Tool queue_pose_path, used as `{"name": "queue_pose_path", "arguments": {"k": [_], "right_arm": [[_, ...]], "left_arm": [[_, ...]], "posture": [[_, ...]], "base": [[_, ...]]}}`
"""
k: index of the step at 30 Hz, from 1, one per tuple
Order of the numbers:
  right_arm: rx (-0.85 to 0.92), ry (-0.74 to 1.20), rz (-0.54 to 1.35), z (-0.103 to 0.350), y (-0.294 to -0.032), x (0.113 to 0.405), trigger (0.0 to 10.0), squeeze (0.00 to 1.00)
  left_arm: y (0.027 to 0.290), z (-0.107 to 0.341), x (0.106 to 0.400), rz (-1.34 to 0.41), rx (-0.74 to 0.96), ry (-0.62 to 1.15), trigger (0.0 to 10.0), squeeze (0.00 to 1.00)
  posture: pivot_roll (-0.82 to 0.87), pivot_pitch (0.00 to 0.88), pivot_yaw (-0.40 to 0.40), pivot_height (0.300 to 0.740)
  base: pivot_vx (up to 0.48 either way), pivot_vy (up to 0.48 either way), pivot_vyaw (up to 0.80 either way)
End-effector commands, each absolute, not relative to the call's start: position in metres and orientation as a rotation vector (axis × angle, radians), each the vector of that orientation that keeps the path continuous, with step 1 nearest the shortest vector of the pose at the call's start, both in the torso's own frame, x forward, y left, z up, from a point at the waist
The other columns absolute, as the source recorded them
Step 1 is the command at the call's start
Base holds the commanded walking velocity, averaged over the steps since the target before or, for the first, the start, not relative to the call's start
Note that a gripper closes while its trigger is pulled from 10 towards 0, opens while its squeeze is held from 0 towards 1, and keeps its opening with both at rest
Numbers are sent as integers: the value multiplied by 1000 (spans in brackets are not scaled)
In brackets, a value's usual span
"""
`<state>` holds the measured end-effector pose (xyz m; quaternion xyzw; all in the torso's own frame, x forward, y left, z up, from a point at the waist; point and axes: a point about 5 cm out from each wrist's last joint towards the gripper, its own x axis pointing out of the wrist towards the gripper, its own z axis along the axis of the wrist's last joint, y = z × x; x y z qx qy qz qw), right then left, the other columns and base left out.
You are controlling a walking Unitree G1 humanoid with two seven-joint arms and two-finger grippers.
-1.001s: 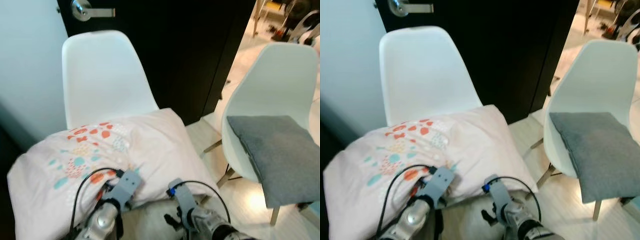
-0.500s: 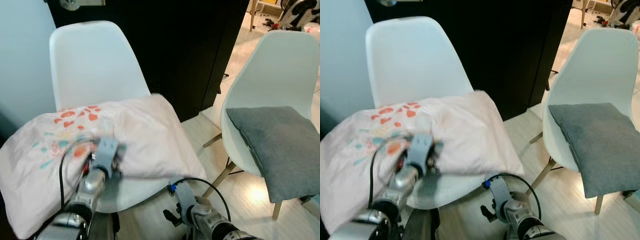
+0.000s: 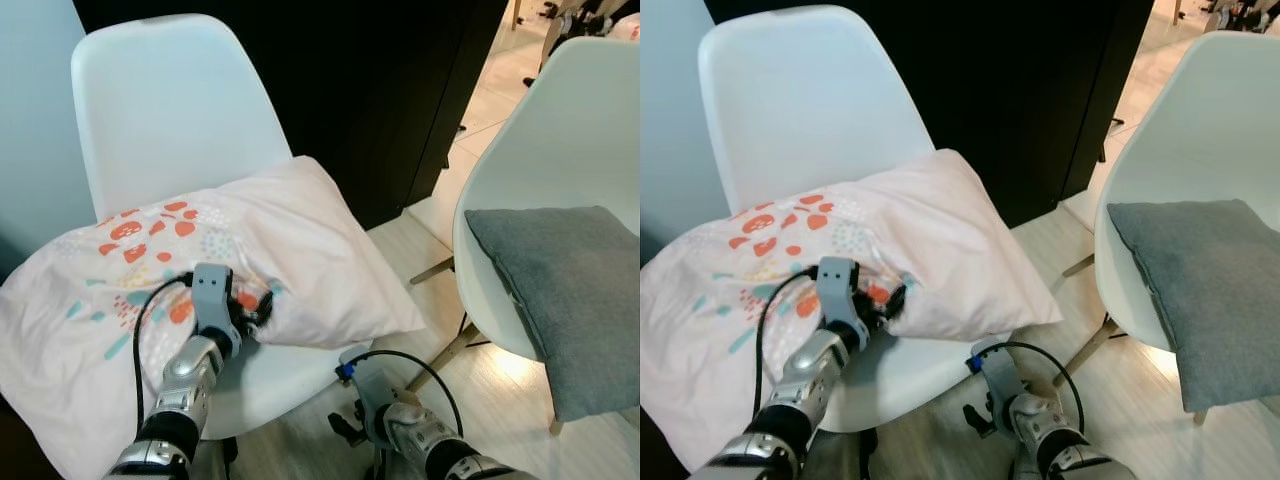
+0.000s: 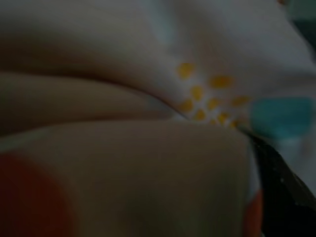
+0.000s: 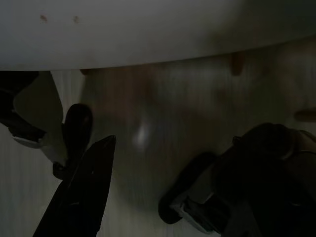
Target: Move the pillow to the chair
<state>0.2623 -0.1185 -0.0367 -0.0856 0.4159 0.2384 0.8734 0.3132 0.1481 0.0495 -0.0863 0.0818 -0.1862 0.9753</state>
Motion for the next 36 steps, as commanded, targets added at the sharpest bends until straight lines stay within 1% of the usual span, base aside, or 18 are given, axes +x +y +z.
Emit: {"name": "queue_pose_path", "arguments": {"k": [1, 5, 7, 10, 12, 17, 23, 24, 25, 26, 27, 28, 29, 30, 33, 34, 35, 36], "right_arm": [[-164, 909, 488, -43, -122, 255, 10000, 0], [-99, 892, 511, -39, -118, 258, 10000, 0], [-83, 890, 517, -39, -117, 258, 10000, 0], [-25, 880, 560, -39, -115, 256, 10000, 0], [-16, 878, 566, -39, -115, 256, 10000, 0], [79, 853, 573, -38, -115, 255, 10000, 0], [96, 871, 570, -40, -118, 252, 10000, 0], [82, 880, 573, -41, -118, 251, 10000, 0], [82, 880, 573, -41, -118, 251, 10000, 0], [72, 885, 575, -42, -119, 250, 10000, 0], [70, 886, 576, -42, -119, 250, 10000, 0], [70, 886, 576, -42, -119, 250, 10000, 0], [90, 879, 582, -41, -118, 250, 10000, 0], [90, 879, 582, -41, -118, 250, 10000, 0], [112, 870, 600, -39, -117, 251, 10000, 0], [111, 870, 602, -39, -117, 251, 10000, 0], [109, 870, 606, -39, -117, 251, 10000, 0], [109, 870, 606, -39, -117, 251, 10000, 0]], "left_arm": [[153, 59, 316, -402, -148, 137, 10000, 1000], [166, 58, 290, -557, -86, 170, 10000, 1000], [167, 59, 284, -596, -78, 179, 10000, 1000], [168, 64, 254, -768, -70, 206, 10000, 1000], [168, 66, 249, -796, -75, 211, 10000, 1000], [168, 86, 206, -1000, -172, 200, 10000, 1000], [158, 96, 186, -1080, -250, 179, 10000, 1000], [157, 89, 186, -1055, -221, 225, 10000, 306], [157, 89, 186, -1055, -221, 225, 10000, 306], [158, 84, 186, -1036, -196, 260, 10000, 0], [163, 76, 190, -970, -152, 313, 10000, 0], [163, 76, 190, -970, -152, 313, 10000, 0], [178, 62, 195, -852, -62, 431, 10000, 0], [178, 62, 195, -852, -62, 431, 10000, 0], [220, 52, 204, -612, 191, 590, 10000, 0], [232, 52, 207, -543, 235, 616, 10000, 0], [250, 51, 210, -458, 348, 658, 10000, 0], [250, 51, 210, -458, 348, 658, 10000, 0]], "posture": [[-29, 106, -57, 562], [-18, 105, -60, 562], [-16, 106, -60, 562], [-8, 112, -62, 562], [-8, 112, -62, 562], [-4, 116, -64, 562], [-2, 117, -64, 562], [0, 117, -64, 562], [0, 117, -64, 562], [1, 117, -65, 562], [1, 118, -66, 562], [1, 118, -66, 562], [-2, 117, -66, 562], [-2, 117, -66, 562], [0, 118, -68, 562], [1, 118, -68, 562], [2, 118, -69, 562], [2, 118, -69, 562]], "base": [[0, 0, 0], [0, 0, 0], [0, 0, 0], [0, 0, 0], [0, 0, 0], [0, 0, 0], [0, 0, 0], [0, 0, 0], [0, 0, 0], [0, 0, 0], [0, 0, 0], [0, 0, 0], [0, 0, 0], [0, 0, 0], [0, 0, 0], [0, 0, 0], [0, 0, 0], [0, 0, 0]]}}
